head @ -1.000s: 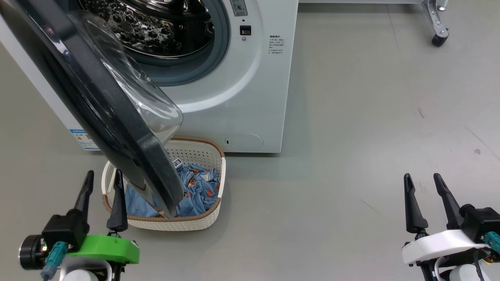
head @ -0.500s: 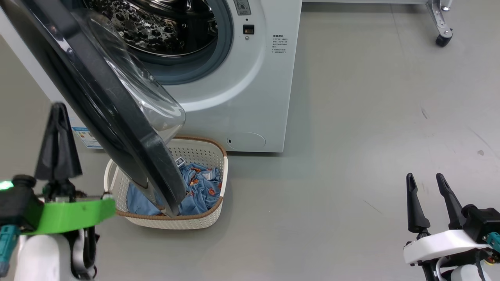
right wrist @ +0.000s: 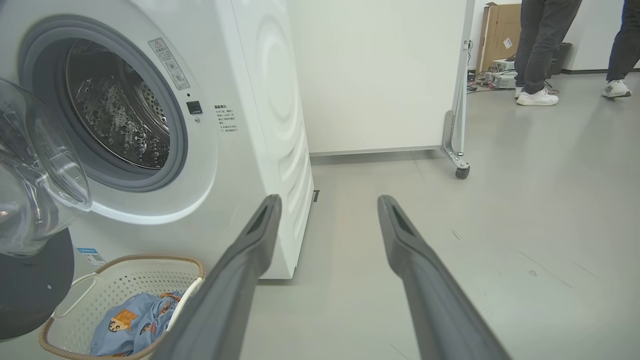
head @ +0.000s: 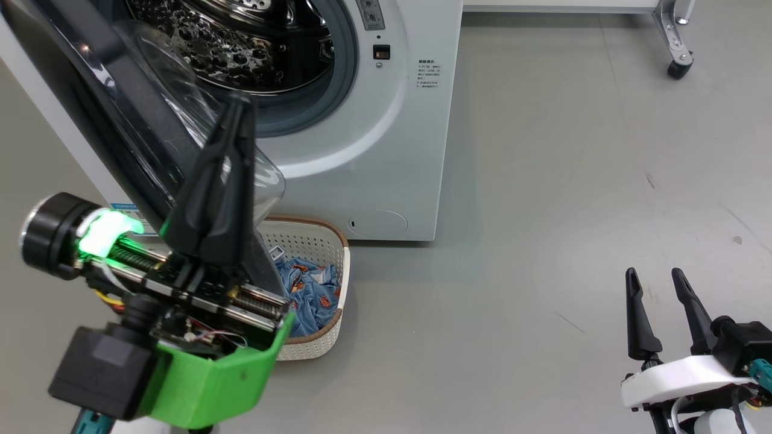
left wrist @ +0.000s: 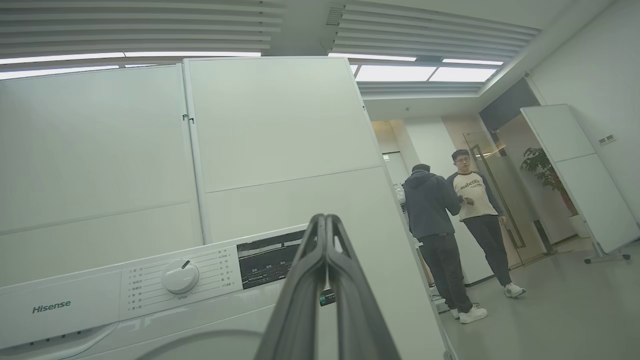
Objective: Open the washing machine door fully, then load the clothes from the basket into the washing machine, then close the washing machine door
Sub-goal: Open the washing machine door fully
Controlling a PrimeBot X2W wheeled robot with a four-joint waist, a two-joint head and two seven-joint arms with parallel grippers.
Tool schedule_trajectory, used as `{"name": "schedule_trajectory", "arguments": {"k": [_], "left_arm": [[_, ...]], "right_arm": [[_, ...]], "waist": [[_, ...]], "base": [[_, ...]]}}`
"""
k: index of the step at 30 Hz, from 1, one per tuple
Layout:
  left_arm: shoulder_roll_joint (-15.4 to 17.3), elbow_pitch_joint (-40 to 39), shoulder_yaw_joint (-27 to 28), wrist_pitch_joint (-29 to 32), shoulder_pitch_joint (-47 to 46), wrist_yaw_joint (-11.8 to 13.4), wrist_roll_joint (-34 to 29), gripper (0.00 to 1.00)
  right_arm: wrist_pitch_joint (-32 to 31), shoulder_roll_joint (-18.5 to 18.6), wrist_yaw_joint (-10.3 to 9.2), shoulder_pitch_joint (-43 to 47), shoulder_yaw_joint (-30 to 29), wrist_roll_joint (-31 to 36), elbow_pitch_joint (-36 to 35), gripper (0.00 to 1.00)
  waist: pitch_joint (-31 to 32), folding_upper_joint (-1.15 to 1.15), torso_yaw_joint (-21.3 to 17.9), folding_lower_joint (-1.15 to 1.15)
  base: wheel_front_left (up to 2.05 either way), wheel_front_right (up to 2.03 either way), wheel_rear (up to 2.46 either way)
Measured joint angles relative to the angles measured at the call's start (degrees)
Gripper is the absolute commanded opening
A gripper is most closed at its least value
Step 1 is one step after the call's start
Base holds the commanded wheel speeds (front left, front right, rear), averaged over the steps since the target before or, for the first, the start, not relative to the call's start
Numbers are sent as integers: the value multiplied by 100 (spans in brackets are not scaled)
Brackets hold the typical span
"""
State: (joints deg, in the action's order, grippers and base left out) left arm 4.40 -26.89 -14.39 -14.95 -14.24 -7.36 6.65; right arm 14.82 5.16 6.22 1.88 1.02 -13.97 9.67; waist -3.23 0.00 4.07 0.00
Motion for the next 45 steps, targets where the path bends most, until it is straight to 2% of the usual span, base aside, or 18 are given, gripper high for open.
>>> {"name": "schedule_trajectory", "arguments": {"k": [7, 13, 17, 23, 39, 45], "left_arm": [[80, -87, -768, -1, 13, 0, 4, 0], [218, 116, -1169, 0, 116, 0, 63, 0], [316, 278, -1741, 0, 294, 0, 154, 0], [376, 624, -2204, 1, 531, 0, 264, 0], [338, 2015, -2057, 9, 972, 0, 716, 0], [215, 2491, -1710, 9, 982, 0, 981, 0]], "right_arm": [[0, -21, 23, 1, 0, 43, 23, 100], [0, -34, 27, 1, 0, 49, 26, 100], [0, -46, 29, 1, 0, 71, 33, 100], [0, -63, 30, 0, -3, 94, 27, 100], [0, -89, 47, -8, -44, 100, 45, 100], [0, -103, 78, -18, -60, 100, 51, 100]], "waist": [[49, 0, -56, 0], [65, 0, -82, 0], [66, 0, -100, 0], [4, 0, -119, 0], [-172, 0, -152, 0], [-238, 0, -170, 0]], "base": [[0, 0, 0], [0, 0, 0], [0, 0, 0], [0, 0, 0], [0, 0, 0], [0, 0, 0]]}}
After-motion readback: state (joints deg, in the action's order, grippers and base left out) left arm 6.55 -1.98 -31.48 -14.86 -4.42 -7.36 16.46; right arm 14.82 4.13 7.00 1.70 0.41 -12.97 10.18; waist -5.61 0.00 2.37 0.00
